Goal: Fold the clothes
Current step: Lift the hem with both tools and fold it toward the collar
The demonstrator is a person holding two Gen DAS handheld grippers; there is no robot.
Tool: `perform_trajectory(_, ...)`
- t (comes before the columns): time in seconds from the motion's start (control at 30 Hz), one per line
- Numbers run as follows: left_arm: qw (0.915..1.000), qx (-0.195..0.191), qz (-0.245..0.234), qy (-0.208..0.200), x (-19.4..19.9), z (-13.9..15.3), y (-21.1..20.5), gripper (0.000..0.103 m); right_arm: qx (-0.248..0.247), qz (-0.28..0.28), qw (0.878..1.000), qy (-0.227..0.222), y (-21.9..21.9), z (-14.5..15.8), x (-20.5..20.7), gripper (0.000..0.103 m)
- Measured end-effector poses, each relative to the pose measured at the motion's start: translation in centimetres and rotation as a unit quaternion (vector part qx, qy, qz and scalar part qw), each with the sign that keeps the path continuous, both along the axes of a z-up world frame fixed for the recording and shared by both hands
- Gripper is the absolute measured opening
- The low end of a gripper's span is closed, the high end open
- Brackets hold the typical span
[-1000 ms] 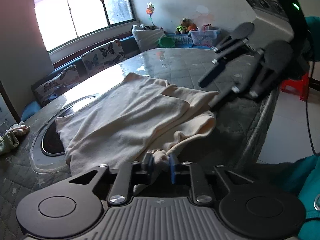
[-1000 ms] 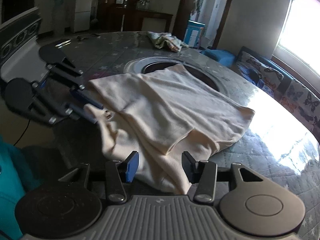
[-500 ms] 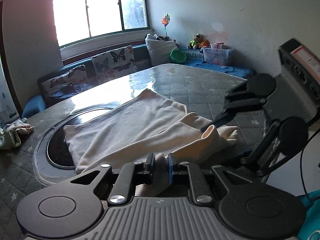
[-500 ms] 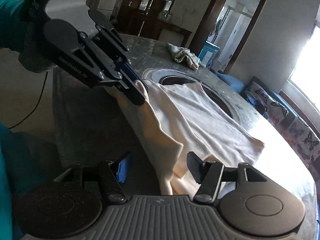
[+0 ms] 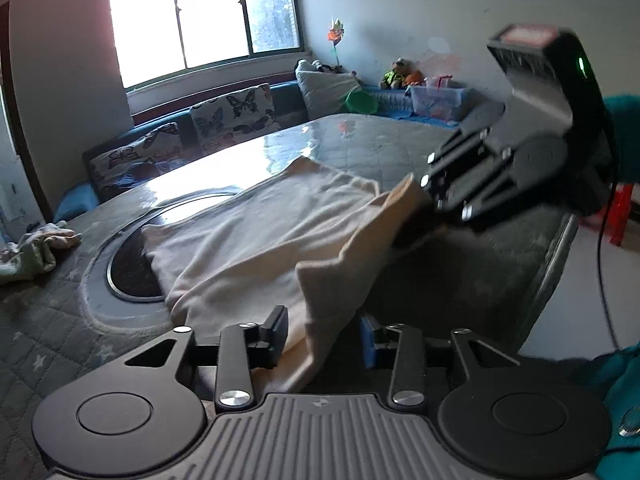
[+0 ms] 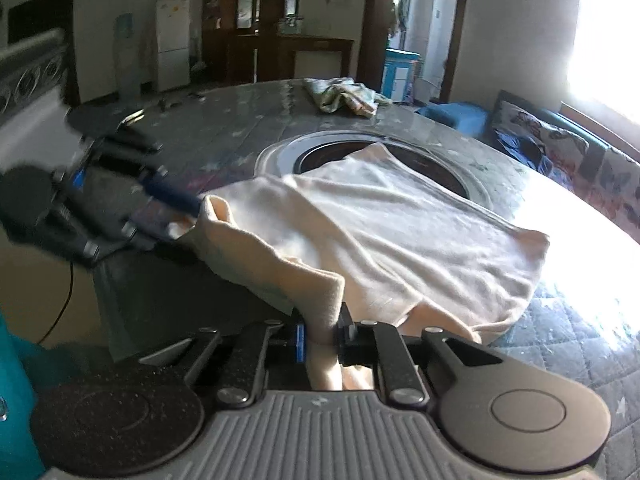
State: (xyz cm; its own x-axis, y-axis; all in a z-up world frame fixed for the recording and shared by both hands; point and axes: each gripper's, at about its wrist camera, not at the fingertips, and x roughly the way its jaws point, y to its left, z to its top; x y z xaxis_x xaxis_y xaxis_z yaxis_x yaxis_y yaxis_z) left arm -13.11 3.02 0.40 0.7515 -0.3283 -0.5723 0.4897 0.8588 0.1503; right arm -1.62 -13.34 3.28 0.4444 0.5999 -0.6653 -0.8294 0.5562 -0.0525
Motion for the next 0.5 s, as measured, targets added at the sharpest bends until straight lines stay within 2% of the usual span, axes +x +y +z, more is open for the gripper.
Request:
perform_trajectory(0.07,0.9998,0.017,0.0,-0.008,-0.1,-0.4,-0.2,0.043,0.003,-0.002,1.0,0.002,0.1,0.2,0.2,0.013)
perform_trajectory(0.13,0.9991,0.037,-0.002,-0.02,-0.2,-0.8,-0.6,0.048,0.005,-0.003,1.0,0.003,0.2,0.3,0.3,0.013)
perform_trajectory(0.3,0.9955,0.087,-0.013,-0.036,0.1,-1.9,-1.0,0.048,0.003,-0.008,1.0,0.002,0.3,0.3,0.4,0.013)
perform_trajectory(0.37,0.9936,0.104,-0.023,-0.037,0.1,-2.2,-1.2,0.041,0.003,-0.009,1.0,-0.001,0.3,0.3,0.3,0.013)
perform_trajectory(0.4,0.9929,0.11,-0.026,-0.037,0.2,-2.4,-1.1,0.03,0.003,-0.009,1.0,-0.002,0.3,0.3,0.3,0.012)
perform_trajectory(0.47,0.9925,0.114,-0.027,-0.034,0.5,-2.4,-0.9,0.02,0.006,-0.011,1.0,-0.004,0.3,0.2,0.3,0.012)
perform_trajectory(0.5,0.993,0.111,-0.026,-0.033,0.6,-2.3,-0.8,0.01,0.007,-0.011,1.0,-0.006,0.3,0.2,0.2,0.011)
